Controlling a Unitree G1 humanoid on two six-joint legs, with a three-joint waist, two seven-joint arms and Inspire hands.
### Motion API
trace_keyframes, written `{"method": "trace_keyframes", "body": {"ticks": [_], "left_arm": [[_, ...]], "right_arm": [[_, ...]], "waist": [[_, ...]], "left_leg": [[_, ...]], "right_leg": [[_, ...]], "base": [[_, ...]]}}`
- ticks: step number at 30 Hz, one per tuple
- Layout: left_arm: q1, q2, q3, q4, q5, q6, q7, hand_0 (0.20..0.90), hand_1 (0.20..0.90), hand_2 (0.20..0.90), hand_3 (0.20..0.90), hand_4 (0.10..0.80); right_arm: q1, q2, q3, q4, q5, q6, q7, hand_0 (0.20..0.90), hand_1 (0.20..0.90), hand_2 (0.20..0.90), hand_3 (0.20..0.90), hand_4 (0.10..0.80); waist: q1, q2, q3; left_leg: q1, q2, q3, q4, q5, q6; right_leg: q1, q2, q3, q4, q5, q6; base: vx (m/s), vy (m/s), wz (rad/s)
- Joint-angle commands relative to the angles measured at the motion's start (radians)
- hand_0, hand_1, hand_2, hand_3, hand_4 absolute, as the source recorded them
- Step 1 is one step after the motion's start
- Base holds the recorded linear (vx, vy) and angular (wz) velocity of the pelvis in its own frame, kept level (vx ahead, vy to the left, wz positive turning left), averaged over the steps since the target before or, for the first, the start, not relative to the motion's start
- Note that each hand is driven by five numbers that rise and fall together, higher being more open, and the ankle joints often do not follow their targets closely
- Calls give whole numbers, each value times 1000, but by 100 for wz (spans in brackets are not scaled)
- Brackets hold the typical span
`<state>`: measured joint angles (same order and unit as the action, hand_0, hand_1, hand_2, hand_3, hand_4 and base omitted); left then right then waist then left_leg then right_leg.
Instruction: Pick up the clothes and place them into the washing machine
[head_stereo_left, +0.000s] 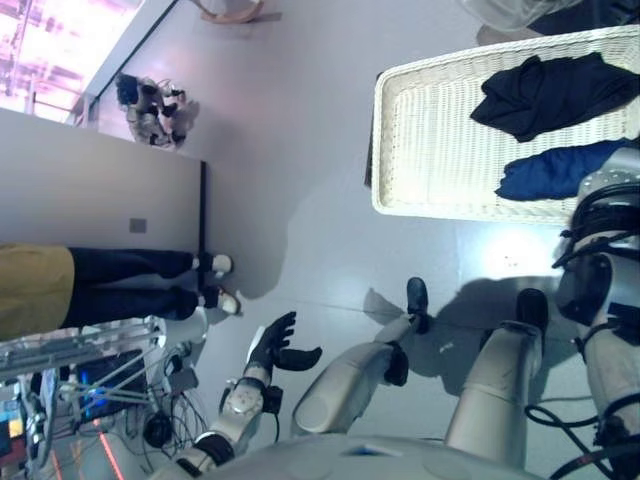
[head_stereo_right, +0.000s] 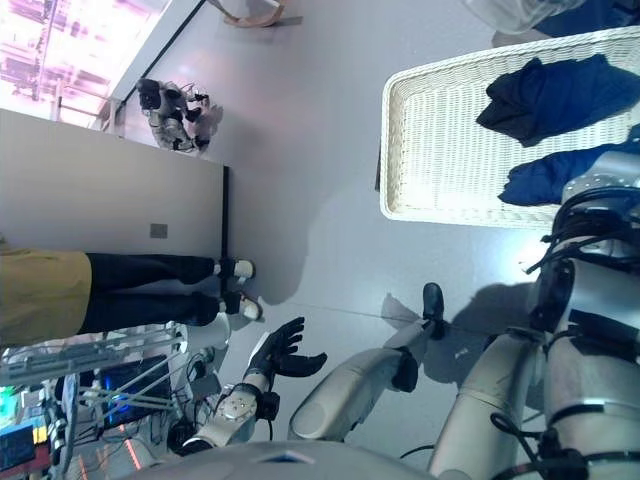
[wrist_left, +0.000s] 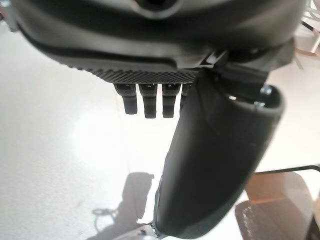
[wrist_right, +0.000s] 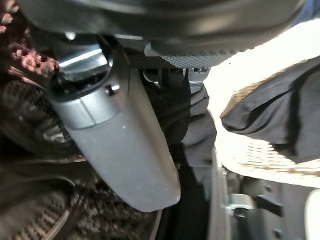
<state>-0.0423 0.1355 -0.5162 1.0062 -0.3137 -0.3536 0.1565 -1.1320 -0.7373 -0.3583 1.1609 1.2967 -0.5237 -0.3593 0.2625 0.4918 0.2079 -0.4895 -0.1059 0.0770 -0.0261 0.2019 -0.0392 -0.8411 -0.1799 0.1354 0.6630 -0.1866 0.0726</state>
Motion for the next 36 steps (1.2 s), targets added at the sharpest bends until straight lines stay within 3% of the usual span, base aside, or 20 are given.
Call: {"method": "trace_keyframes", "body": {"ticks": [1,5,11,14,15,17,18,19,21,24,27,28,29,31,36], "left_arm": [[13,96,33,50,-29,-41,30,900,900,900,900,800],[41,112,44,37,-59,-51,32,900,900,900,900,800],[50,108,57,42,-72,-50,27,900,900,900,900,800],[51,99,60,52,-67,-51,20,900,900,900,900,800],[59,108,70,53,-37,-46,31,900,900,900,900,800],[44,115,86,51,-7,-37,69,900,900,900,900,800],[40,105,90,51,-6,-36,70,900,900,900,900,800],[32,92,119,70,11,-20,92,900,900,900,900,800],[42,62,124,68,23,-29,103,900,900,900,900,800],[36,53,103,80,27,-40,129,900,900,900,900,800],[13,47,92,110,17,-45,141,900,900,900,900,800],[-134,12,74,144,-12,-9,173,900,900,900,900,800],[-200,16,62,148,-27,-19,171,900,900,900,900,800],[-186,29,69,154,-26,-27,165,900,900,900,900,800],[-175,30,83,153,-10,-16,149,900,900,900,900,800]], "right_arm": [[-122,-213,150,-149,-58,-83,24,900,900,900,900,800],[-236,-308,273,-208,-87,-88,20,900,900,900,900,800],[-288,-325,396,-203,-117,-51,58,900,900,900,900,800],[-304,-345,455,-110,-263,19,10,900,900,900,900,800],[-346,-417,623,57,-650,165,-151,900,900,900,900,800],[-473,-417,932,142,-1078,377,-247,900,900,900,900,800],[-506,-411,960,152,-1077,381,-245,900,900,900,900,800],[-536,-380,1205,178,-1504,573,-212,900,900,900,900,800],[-519,-379,1197,162,-1577,590,-241,900,900,900,900,800],[-501,-351,1151,225,-1517,576,-264,900,900,900,900,800],[-454,-315,1017,175,-1330,493,-255,900,900,900,900,800],[-415,-267,960,131,-1255,466,-263,900,900,900,900,800],[-373,-224,836,102,-1036,383,-215,900,900,900,900,800],[-334,-197,739,114,-847,314,-223,900,900,900,900,800],[-139,-34,337,-51,-100,28,36,900,900,900,900,800]], "waist": [[18,28,-79],[26,28,-102],[16,28,-107],[11,28,-104],[2,28,-94],[-14,24,-70],[-19,28,-62],[-39,22,-49],[-54,21,-41],[-49,12,-38],[-62,0,-17],[-95,-12,-5],[-116,-7,10],[-113,-13,0],[-93,1,-18]], "left_leg": [[-44,-97,22,43,-49,-11],[-50,-98,20,31,-49,-11],[-56,-94,27,32,-61,0],[-51,-89,25,34,-66,5],[-41,-83,18,40,-69,8],[-50,-71,27,42,-61,7],[-50,-72,30,42,-60,7],[-64,-65,35,45,-58,8],[-73,-66,33,50,-57,8],[-84,-62,29,50,-50,6],[-88,-62,33,48,-48,6],[-89,-60,40,45,-50,6],[-87,-59,45,44,-56,6],[-84,-60,52,42,-63,10],[-62,-64,43,41,-79,18]], "right_leg": [[119,40,-4,-248,84,-47],[97,47,12,-249,87,-45],[86,62,20,-259,96,-43],[99,63,12,-273,102,-41],[117,62,-6,-273,109,-41],[114,74,-14,-286,139,-43],[112,73,-11,-285,137,-44],[110,87,-16,-297,157,-46],[106,88,-20,-299,161,-47],[103,89,-25,-304,164,-50],[96,93,-21,-299,165,-50],[91,100,-16,-300,167,-51],[86,104,-10,-295,164,-49],[93,101,-1,-305,161,-48],[120,92,4,-312,141,-45]], "base": [[47,-30,26],[25,-14,10],[19,1,-6],[2,-5,-3],[-63,-2,-1],[-85,-11,2],[-65,-11,-5],[-31,-6,-10],[-11,2,-8],[0,0,-1],[-8,-4,1],[32,53,5],[55,83,9],[58,79,-5],[42,42,-16]]}}
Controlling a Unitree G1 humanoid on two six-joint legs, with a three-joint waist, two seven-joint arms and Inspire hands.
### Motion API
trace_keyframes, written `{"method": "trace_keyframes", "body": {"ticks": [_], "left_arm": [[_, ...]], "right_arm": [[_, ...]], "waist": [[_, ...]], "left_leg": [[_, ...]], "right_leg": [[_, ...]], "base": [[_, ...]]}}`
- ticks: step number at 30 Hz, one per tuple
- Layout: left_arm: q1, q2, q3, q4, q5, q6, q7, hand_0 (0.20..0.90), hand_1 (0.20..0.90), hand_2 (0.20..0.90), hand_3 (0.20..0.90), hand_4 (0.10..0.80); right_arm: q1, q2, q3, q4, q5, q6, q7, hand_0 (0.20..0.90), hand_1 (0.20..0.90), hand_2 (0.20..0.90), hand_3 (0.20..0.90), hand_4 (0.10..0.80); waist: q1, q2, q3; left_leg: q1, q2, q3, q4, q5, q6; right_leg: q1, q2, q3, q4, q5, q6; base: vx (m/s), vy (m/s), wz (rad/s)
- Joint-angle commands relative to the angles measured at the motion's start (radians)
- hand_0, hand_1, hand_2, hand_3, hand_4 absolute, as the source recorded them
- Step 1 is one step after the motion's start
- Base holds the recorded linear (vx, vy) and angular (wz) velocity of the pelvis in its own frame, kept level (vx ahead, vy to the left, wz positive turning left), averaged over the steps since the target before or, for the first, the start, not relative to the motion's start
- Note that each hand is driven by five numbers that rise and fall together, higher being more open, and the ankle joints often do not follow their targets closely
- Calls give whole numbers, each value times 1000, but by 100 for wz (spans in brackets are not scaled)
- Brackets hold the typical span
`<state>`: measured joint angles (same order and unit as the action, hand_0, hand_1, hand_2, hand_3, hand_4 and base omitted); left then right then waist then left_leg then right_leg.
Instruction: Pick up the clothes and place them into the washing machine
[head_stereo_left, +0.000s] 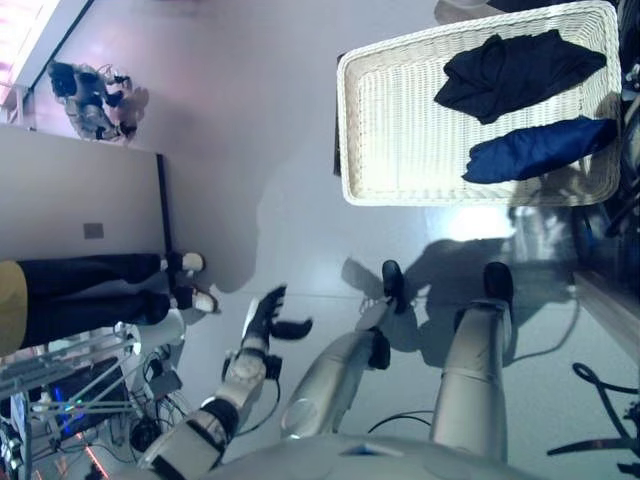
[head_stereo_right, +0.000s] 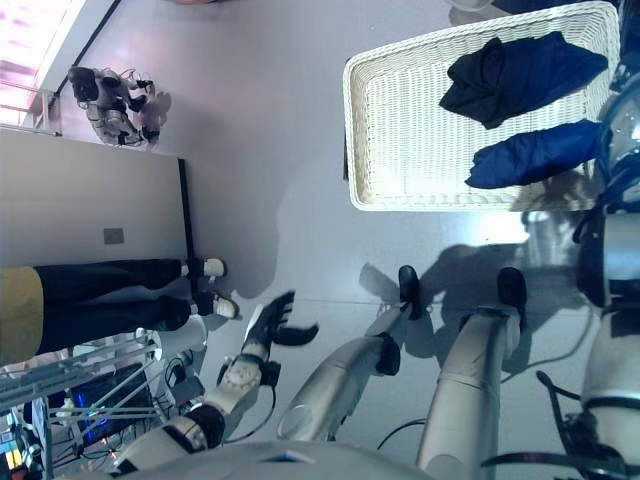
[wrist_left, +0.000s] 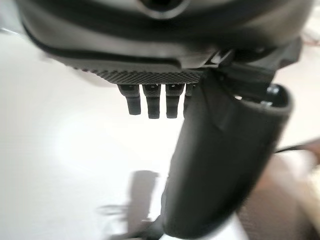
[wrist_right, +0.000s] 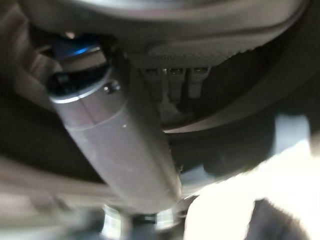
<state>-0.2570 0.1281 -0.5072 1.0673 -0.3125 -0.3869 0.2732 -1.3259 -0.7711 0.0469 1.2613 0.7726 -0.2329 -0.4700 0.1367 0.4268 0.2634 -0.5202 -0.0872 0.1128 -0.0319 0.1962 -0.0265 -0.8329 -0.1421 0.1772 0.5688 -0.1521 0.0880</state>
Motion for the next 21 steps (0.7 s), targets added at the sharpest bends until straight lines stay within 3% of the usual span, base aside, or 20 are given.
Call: {"method": "trace_keyframes", "body": {"ticks": [1,8,13,21], "left_arm": [[50,45,76,90,-8,20,22,900,900,900,900,800],[108,44,71,66,-26,3,-41,900,900,900,900,800],[138,70,95,48,-41,-3,-72,900,900,900,900,800],[112,90,146,52,-78,0,-99,900,900,900,900,800]], "right_arm": [[69,2,-96,-140,462,-276,169,900,900,900,900,800],[129,13,-204,-188,661,-327,296,900,900,900,900,800],[182,35,-225,-214,681,-335,343,900,900,900,900,800],[306,204,-233,-287,667,-319,395,900,900,900,900,800]], "waist": [[40,61,-82],[82,83,-108],[100,91,-113],[81,47,-102]], "left_leg": [[-24,-84,5,48,-75,6],[1,-95,-11,46,-72,9],[15,-98,-18,43,-65,11],[33,-93,-13,50,-77,23]], "right_leg": [[120,49,-40,-219,103,-60],[152,38,-48,-218,91,-57],[174,36,-53,-231,107,-54],[212,46,-42,-263,128,-51]], "base": [[36,25,-16],[4,8,-2],[-24,16,11],[-8,16,-2]]}}
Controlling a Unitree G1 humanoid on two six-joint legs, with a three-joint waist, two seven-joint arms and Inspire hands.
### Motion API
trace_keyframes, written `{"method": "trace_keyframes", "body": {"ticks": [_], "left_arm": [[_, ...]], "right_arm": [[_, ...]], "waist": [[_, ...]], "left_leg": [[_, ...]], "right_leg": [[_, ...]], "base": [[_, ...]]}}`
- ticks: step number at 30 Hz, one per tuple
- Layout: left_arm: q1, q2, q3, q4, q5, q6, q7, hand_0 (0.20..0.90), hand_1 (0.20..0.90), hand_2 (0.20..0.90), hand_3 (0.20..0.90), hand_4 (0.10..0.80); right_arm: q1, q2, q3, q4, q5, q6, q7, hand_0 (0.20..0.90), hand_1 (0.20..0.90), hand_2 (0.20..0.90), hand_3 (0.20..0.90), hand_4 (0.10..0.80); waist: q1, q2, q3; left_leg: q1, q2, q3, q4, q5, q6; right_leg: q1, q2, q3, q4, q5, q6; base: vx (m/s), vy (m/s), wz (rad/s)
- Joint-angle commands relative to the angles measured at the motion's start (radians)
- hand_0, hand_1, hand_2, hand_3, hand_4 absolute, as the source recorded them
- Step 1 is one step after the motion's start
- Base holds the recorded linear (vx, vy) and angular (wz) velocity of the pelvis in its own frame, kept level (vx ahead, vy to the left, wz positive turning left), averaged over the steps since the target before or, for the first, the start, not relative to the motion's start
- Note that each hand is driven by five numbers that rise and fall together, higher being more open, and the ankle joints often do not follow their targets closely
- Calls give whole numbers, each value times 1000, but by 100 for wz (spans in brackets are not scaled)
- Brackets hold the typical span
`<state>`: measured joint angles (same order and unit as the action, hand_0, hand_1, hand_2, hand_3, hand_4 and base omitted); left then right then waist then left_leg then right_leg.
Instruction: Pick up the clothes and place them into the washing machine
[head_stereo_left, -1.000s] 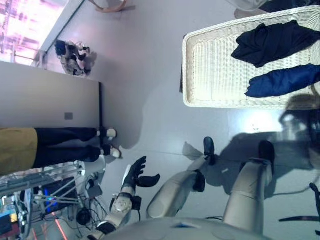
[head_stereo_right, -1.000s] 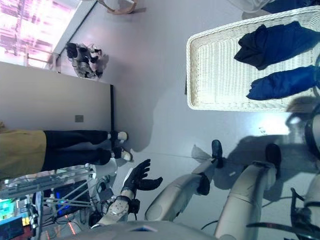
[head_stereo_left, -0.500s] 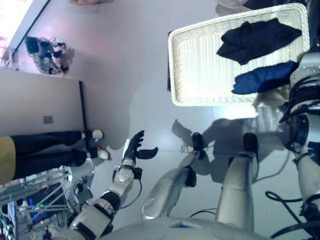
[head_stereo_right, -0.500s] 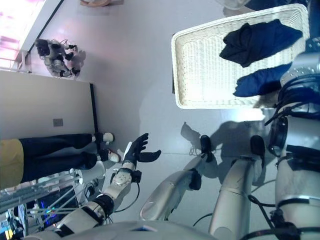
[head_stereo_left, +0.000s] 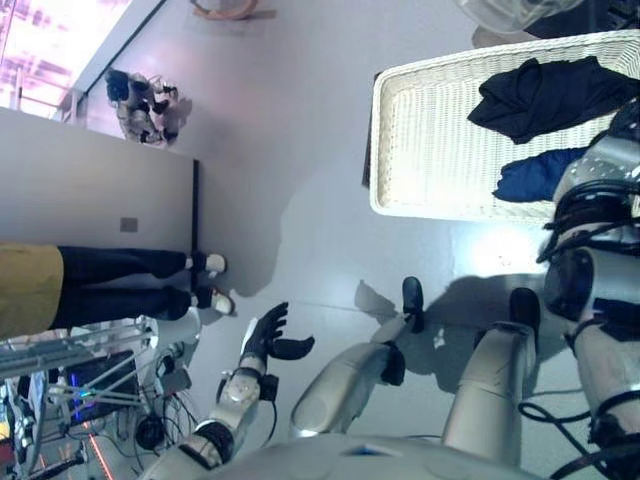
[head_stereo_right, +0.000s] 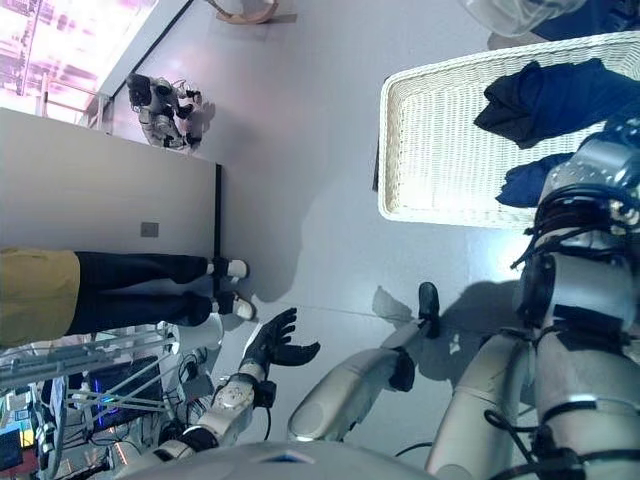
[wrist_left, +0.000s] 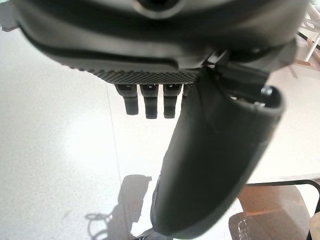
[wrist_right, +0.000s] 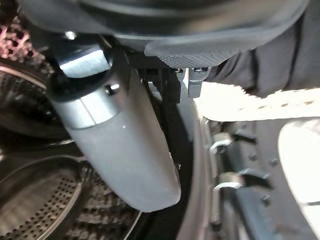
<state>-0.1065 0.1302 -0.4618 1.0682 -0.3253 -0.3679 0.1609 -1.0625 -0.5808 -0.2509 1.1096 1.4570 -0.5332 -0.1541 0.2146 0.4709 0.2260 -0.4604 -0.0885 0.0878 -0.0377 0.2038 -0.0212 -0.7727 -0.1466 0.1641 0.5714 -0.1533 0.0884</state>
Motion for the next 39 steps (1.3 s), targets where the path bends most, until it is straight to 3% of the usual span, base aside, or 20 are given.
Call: {"method": "trace_keyframes", "body": {"ticks": [1,6,9,10,12,13,15,18,23,24,25,26,27,28,29,30,31,33,35,39], "left_arm": [[-44,93,114,53,-77,-21,6,900,900,900,900,800],[-23,105,130,50,-79,-22,-17,900,900,900,900,800],[7,116,165,44,-78,-12,-36,900,900,900,900,800],[12,118,168,42,-78,-12,-37,900,900,900,900,800],[9,128,215,48,-92,-1,-45,900,900,900,900,800],[11,128,216,47,-92,-1,-45,900,900,900,900,800],[33,135,257,41,-86,2,-44,900,900,900,900,800],[36,138,290,58,-62,4,-11,900,900,900,900,800],[53,151,336,79,-52,4,12,900,900,900,900,800],[73,153,353,76,-46,6,14,900,900,900,900,800],[74,153,353,75,-45,7,14,900,900,900,900,800],[80,160,357,66,-47,2,20,900,900,900,900,800],[89,125,326,-34,-38,4,59,900,900,900,900,800],[90,125,326,-35,-37,5,60,900,900,900,900,800],[177,107,348,-43,-14,0,50,900,900,900,900,800],[251,97,356,33,-4,-13,35,900,900,900,900,800],[242,97,344,92,3,-9,32,900,900,900,900,800],[235,99,322,153,17,4,41,900,900,900,900,800],[213,117,344,222,42,18,62,900,900,900,900,800],[201,174,348,214,101,24,61,900,900,900,900,800]], "right_arm": [[54,21,52,-124,-14,-17,77,900,900,900,900,800],[125,49,50,-101,-40,10,80,900,900,900,900,800],[304,147,112,-192,-147,54,102,900,900,900,900,800],[310,154,113,-204,-154,53,93,900,900,900,900,800],[484,171,185,-325,-324,94,100,900,900,900,900,800],[489,175,186,-333,-331,95,92,900,900,900,900,800],[683,179,211,-480,-539,108,48,900,900,900,900,800],[831,216,207,-573,-690,124,-12,900,900,900,900,800],[944,285,254,-593,-743,156,16,900,900,900,900,800],[1017,283,295,-645,-800,182,48,900,900,900,900,800],[1019,284,295,-647,-801,183,46,900,900,900,900,800],[1056,292,306,-682,-790,184,55,900,900,900,900,800],[1059,282,343,-664,-799,199,73,900,900,900,900,800],[1060,282,343,-664,-799,199,73,900,900,900,900,800],[1051,285,329,-646,-814,204,63,900,900,900,900,800],[1062,297,351,-665,-791,193,77,900,900,900,900,800],[1080,301,358,-685,-799,194,78,900,900,900,900,800],[1094,306,380,-696,-842,196,61,900,900,900,900,800],[1082,314,394,-679,-906,218,56,900,900,900,900,800],[1115,289,394,-677,-1047,267,54,900,900,900,900,800]], "waist": [[-1,-9,-67],[-7,-36,-68],[-37,-94,-59],[-39,-93,-58],[-82,-151,-49],[-82,-150,-49],[-133,-213,-48],[-175,-272,-61],[-193,-341,-105],[-194,-379,-121],[-194,-379,-121],[-188,-401,-114],[-151,-454,-97],[-150,-453,-101],[-118,-473,-96],[-80,-473,-105],[-79,-473,-117],[-55,-477,-136],[-50,-479,-148],[-53,-521,-207]], "left_leg": [[-23,-91,11,54,-85,19],[5,-83,6,50,-84,18],[60,-72,-3,56,-106,24],[58,-68,-1,56,-100,23],[106,-54,-1,60,-116,24],[105,-51,0,59,-112,23],[160,-30,1,69,-132,21],[213,-10,1,87,-156,24],[282,18,23,128,-192,28],[277,34,41,202,-158,17],[277,35,40,204,-159,16],[242,54,41,261,-84,-2],[119,-1,-40,386,-69,-17],[115,0,-40,386,-67,-17],[110,0,-78,382,-82,-11],[145,64,-162,184,-51,-12],[125,101,-141,115,-28,-16],[110,121,-137,8,-12,-38],[175,123,-138,20,0,-31],[223,98,-84,81,-75,3]], "right_leg": [[162,48,-29,-279,136,-50],[210,52,-38,-309,146,-50],[272,58,-49,-311,128,-49],[273,62,-48,-317,140,-49],[324,71,-53,-320,124,-48],[325,74,-52,-327,134,-49],[383,84,-63,-329,113,-46],[440,96,-64,-330,107,-42],[524,120,-44,-343,102,-39],[582,125,-34,-363,100,-45],[584,125,-35,-365,101,-45],[600,116,-41,-366,99,-50],[616,92,-27,-369,112,-56],[612,93,-26,-370,114,-56],[633,84,-18,-371,109,-52],[657,104,32,-375,92,-27],[675,101,36,-386,89,-19],[762,77,31,-425,61,-9],[814,68,48,-423,43,2],[826,20,16,-365,113,57]], "base": [[0,12,-8],[9,-3,-2],[77,-44,-3],[88,-48,-11],[81,-68,-11],[108,-97,-13],[107,-129,-23],[109,-119,-17],[165,-113,-45],[188,-110,-32],[142,-101,-40],[39,-79,-45],[39,-78,-37],[84,-66,-14],[224,39,-24],[313,79,-45],[370,136,-73],[328,122,-84],[372,217,-76],[327,199,-85]]}}
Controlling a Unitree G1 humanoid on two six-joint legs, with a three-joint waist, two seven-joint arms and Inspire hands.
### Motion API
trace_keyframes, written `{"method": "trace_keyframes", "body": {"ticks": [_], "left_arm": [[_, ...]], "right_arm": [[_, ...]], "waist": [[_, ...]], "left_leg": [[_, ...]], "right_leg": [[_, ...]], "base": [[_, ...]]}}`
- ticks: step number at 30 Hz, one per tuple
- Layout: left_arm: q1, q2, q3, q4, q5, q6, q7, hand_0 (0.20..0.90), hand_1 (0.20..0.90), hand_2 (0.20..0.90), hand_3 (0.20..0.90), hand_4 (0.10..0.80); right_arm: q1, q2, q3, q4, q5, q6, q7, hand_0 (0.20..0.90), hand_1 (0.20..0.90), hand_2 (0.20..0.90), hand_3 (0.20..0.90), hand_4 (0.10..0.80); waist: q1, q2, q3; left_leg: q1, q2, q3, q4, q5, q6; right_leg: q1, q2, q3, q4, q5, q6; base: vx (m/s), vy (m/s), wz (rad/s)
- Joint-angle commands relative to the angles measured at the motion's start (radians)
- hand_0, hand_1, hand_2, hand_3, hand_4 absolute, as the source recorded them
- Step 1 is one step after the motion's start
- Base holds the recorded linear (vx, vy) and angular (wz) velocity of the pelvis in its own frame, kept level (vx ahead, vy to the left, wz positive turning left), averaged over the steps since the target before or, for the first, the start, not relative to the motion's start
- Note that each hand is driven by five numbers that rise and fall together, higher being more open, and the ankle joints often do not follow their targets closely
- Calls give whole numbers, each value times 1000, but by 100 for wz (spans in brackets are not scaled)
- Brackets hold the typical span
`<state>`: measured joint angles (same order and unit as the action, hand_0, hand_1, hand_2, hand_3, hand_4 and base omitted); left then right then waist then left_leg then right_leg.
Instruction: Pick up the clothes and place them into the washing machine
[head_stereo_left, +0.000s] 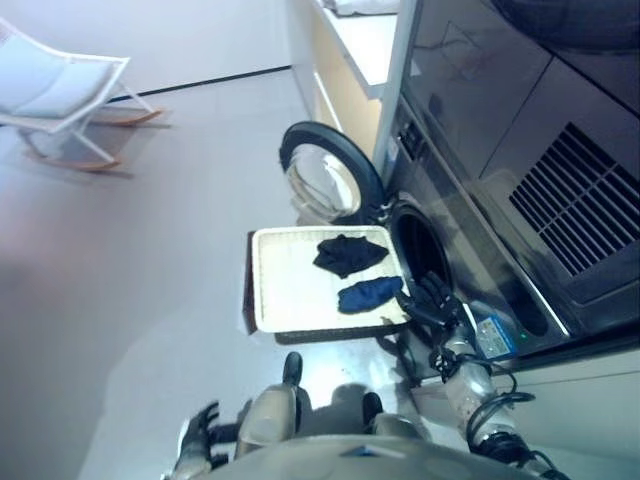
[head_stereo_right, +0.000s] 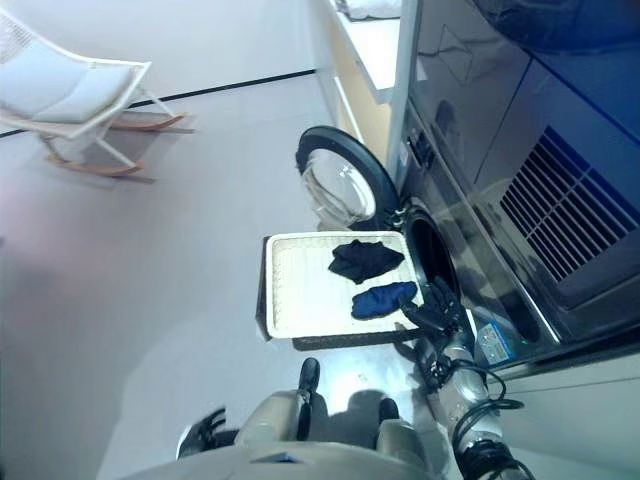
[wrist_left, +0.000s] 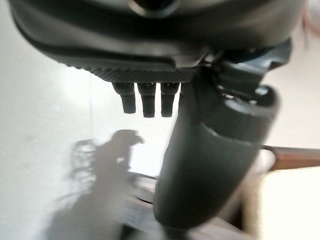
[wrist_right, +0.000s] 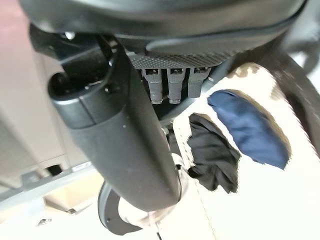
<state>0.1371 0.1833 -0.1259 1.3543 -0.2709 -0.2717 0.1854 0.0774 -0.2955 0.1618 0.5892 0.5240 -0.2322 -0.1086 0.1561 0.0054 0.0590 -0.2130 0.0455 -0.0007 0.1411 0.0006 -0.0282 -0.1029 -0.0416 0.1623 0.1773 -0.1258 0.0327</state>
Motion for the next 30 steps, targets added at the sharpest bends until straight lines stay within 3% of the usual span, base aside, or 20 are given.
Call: {"method": "trace_keyframes", "body": {"ticks": [1,2,3,4,5,6,8,9,10,11,12,13,14,19,23,27,29,30], "left_arm": [[-42,122,12,-73,47,-72,37,900,900,900,900,800],[-51,134,19,-87,40,-76,37,900,900,900,900,800],[-63,160,15,-113,35,-81,42,900,900,900,900,800],[-64,160,15,-113,35,-81,42,900,900,900,900,800],[-85,181,14,-144,20,-83,49,900,900,900,900,800],[-93,193,12,-156,23,-85,50,900,900,900,900,800],[-95,194,14,-162,30,-83,52,900,900,900,900,800],[-98,194,29,-175,44,-79,54,900,900,900,900,800],[-95,191,37,-175,50,-76,55,900,900,900,900,800],[-95,191,38,-175,50,-76,55,900,900,900,900,800],[-95,185,39,-167,88,-66,51,900,900,900,900,800],[-95,185,39,-167,88,-66,51,900,900,900,900,800],[-88,176,41,-162,110,-61,52,900,900,900,900,800],[-78,163,21,-201,138,-60,48,900,900,900,900,800],[-133,154,-26,-251,116,-63,79,900,900,900,900,800],[-216,146,-73,-265,60,-72,123,900,900,900,900,800],[-229,139,-79,-264,48,-72,130,900,900,900,900,800],[-246,129,-95,-276,28,-79,147,900,900,900,900,800]], "right_arm": [[-24,4,-19,-157,-114,-34,8,900,900,900,900,800],[-9,-10,-24,-171,-173,-20,-7,900,900,900,900,800],[-37,-27,-12,-144,-268,3,-36,900,900,900,900,800],[-37,-28,-12,-144,-268,3,-36,900,900,900,900,800],[-103,-43,15,-122,-375,29,-71,900,900,900,900,800],[-141,-50,29,-89,-428,38,-85,900,900,900,900,800],[-167,-62,47,-82,-491,54,-93,900,900,900,900,800],[-226,-84,102,-31,-646,83,-117,900,900,900,900,800],[-261,-93,135,5,-723,103,-131,900,900,900,900,800],[-262,-92,136,7,-724,102,-132,900,900,900,900,800],[-274,-107,179,75,-829,124,-134,900,900,900,900,800],[-275,-107,180,75,-829,124,-134,900,900,900,900,800],[-333,-121,244,155,-970,155,-161,900,900,900,900,800],[-415,-117,318,334,-1067,181,-200,900,900,900,900,800],[-564,-137,383,436,-1102,223,-241,900,900,900,900,800],[-761,-159,470,570,-1118,251,-275,900,900,900,900,800],[-789,-159,480,598,-1121,257,-286,900,900,900,900,800],[-857,-198,503,621,-1137,272,-304,900,900,900,900,800]], "waist": [[5,-57,-39],[3,-61,-46],[10,-59,-29],[11,-58,-31],[3,-26,1],[-1,-21,13],[-11,-18,20],[-7,-25,26],[0,-32,31],[-2,-31,34],[-9,-37,30],[-8,-37,27],[12,-33,20],[23,-19,27],[26,16,101],[33,60,173],[36,64,175],[38,79,204]], "left_leg": [[-23,-37,4,-97,128,10],[-4,-56,17,-96,112,21],[21,-66,33,-97,95,37],[19,-64,33,-97,95,37],[44,-44,48,-112,94,41],[54,-43,51,-120,90,40],[68,-47,48,-129,87,38],[86,-54,52,-137,74,30],[94,-59,57,-139,65,27],[97,-58,55,-139,65,26],[107,-72,37,-141,60,26],[103,-71,37,-141,61,26],[119,-63,39,-160,58,24],[106,-55,27,-180,72,17],[-11,-55,0,-164,107,9],[-136,-64,10,-127,130,5],[-156,-65,16,-119,131,3],[-199,-69,22,-101,135,1]], "right_leg": [[157,-86,17,29,84,112],[148,-97,3,50,141,128],[95,-128,-40,128,256,130],[92,-126,-39,127,258,130],[-8,-121,-118,213,239,110],[-36,-121,-169,213,209,101],[-56,-108,-192,189,173,95],[-56,-106,-240,82,138,85],[-35,-118,-271,7,146,86],[-29,-118,-274,2,148,86],[8,-98,-216,-43,133,87],[5,-97,-215,-45,136,87],[7,-100,-221,-45,135,90],[5,-100,-269,-55,123,87],[-102,-100,-294,-23,129,75],[-238,-97,-269,28,145,66],[-262,-98,-264,35,148,65],[-310,-100,-248,52,155,62]], "base": [[175,115,-7],[112,153,1],[108,152,0],[-18,235,-9],[-57,197,-19],[-37,233,-41],[45,62,-34],[88,-16,-11],[88,-14,-13],[120,-51,-14],[92,-35,-2],[157,-65,32],[65,-31,59],[-3,-65,11],[-246,-43,31],[-186,10,-2],[-108,24,-7],[-86,25,-5]]}}
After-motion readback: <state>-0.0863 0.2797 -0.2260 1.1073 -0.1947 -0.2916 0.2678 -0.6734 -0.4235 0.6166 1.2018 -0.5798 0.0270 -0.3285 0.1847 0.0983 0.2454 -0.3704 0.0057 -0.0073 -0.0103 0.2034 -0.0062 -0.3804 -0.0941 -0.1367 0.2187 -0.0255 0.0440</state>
